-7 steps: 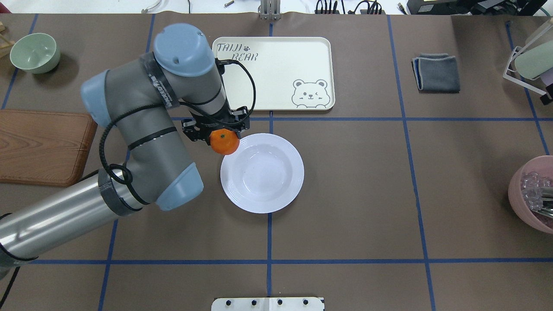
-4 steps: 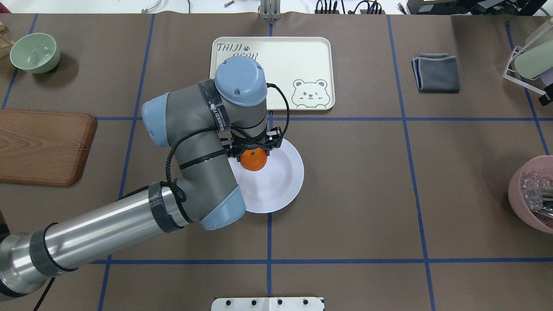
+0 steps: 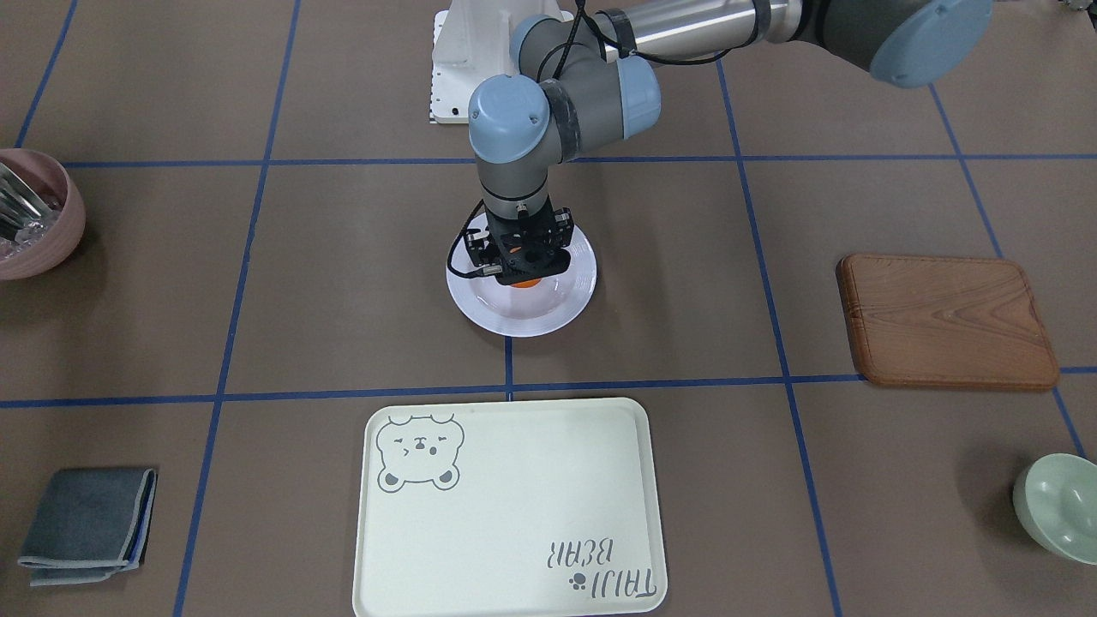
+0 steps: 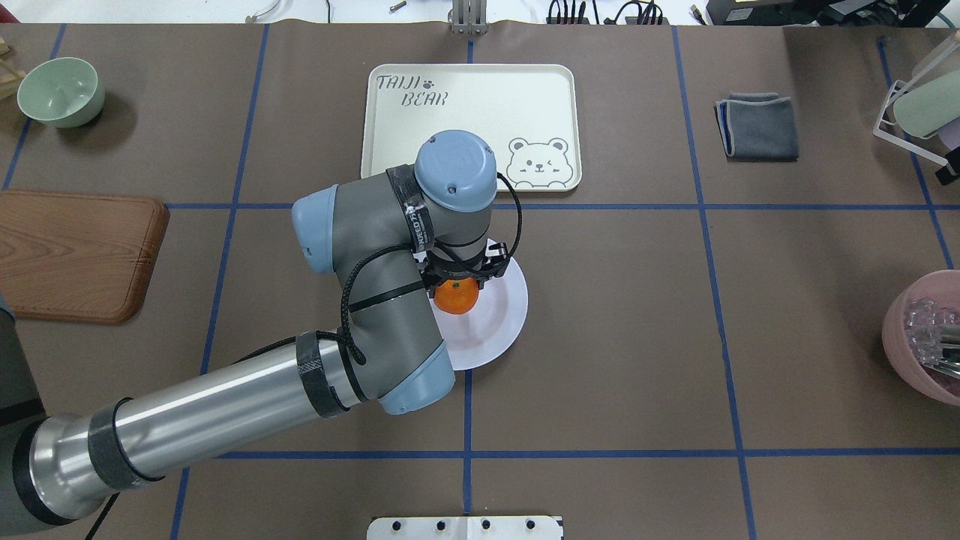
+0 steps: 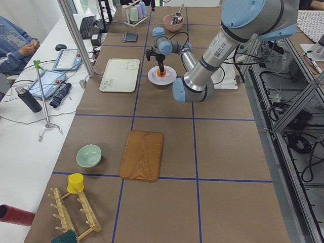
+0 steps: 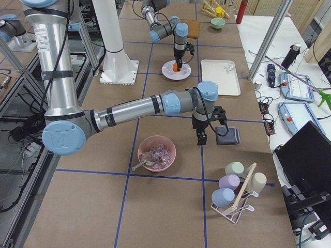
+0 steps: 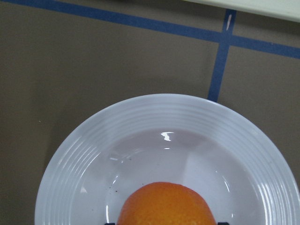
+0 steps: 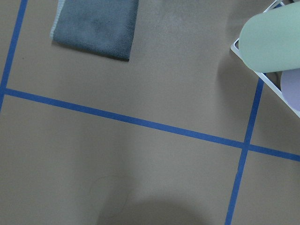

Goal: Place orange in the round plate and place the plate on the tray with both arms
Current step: 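Carry the orange with the left gripper over the white plate, then lower the orange onto the plate and open the left gripper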

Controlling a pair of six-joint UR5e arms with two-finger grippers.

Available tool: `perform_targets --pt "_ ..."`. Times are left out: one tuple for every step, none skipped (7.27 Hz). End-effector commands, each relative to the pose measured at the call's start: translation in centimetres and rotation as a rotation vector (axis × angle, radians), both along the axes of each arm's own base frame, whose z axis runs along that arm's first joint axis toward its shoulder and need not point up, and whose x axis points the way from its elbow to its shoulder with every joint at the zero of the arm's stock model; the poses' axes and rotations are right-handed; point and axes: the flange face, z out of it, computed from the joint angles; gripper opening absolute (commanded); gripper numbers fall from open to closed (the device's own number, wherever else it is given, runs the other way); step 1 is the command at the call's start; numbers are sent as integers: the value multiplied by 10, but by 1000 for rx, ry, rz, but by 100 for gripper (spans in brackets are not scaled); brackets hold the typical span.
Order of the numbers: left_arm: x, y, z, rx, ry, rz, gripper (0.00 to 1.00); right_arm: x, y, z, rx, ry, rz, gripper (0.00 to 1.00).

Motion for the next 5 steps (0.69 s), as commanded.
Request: perform_targets --pt "9 -1 6 6 11 4 15 0 1 0 -3 -1 1 100" --pt "9 -1 5 7 13 4 31 0 0 0 -1 -2 1 100" --pt "9 -1 5 8 12 5 92 0 1 0 -3 -1 1 100" --pt "8 -3 6 19 6 -4 98 -1 1 0 -3 -1 -1 100" --pt "6 -2 4 25 9 -6 98 -1 0 -1 -1 -1 -1 100"
